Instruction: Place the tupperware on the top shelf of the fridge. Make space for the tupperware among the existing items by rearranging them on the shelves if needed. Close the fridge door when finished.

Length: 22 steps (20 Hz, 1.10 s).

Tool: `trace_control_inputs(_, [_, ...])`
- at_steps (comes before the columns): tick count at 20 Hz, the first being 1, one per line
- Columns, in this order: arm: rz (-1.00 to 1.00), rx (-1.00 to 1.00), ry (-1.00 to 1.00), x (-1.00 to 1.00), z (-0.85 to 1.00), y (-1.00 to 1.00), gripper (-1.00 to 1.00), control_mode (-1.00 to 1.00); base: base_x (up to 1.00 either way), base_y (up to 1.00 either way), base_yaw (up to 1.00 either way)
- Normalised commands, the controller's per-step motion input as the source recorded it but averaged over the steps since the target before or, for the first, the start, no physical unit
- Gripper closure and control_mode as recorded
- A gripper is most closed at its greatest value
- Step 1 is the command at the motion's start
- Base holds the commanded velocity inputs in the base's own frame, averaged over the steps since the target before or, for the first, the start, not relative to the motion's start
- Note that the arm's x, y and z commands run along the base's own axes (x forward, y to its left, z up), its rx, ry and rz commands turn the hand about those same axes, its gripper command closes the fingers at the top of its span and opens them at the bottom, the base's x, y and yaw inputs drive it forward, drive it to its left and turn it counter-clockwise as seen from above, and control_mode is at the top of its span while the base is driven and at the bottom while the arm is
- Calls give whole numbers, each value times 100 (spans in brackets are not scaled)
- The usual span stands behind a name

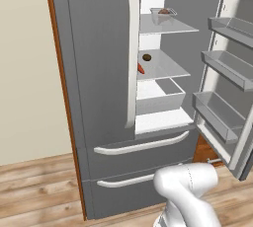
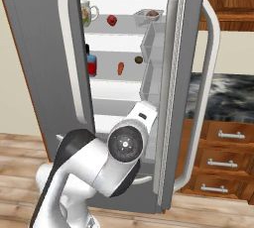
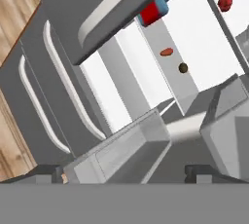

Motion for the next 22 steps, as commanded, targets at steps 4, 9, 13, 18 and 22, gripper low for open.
trace_control_inputs(4, [6, 4, 0, -53, -36, -75, -100, -100, 0, 0, 0])
trace_control_inputs(9, [3, 12, 0, -4, -8, -94, -100, -100, 0, 0, 0])
trace_control_inputs(13, [4, 14, 0, 0, -5, -92, -100, -100, 0, 0, 0])
trace_control_inputs(18, [8, 13, 0, 17, -18, -78, -100, -100, 0, 0, 0])
trace_control_inputs(22, [11, 11, 0, 35, -25, -68, -100, -100, 0, 0, 0])
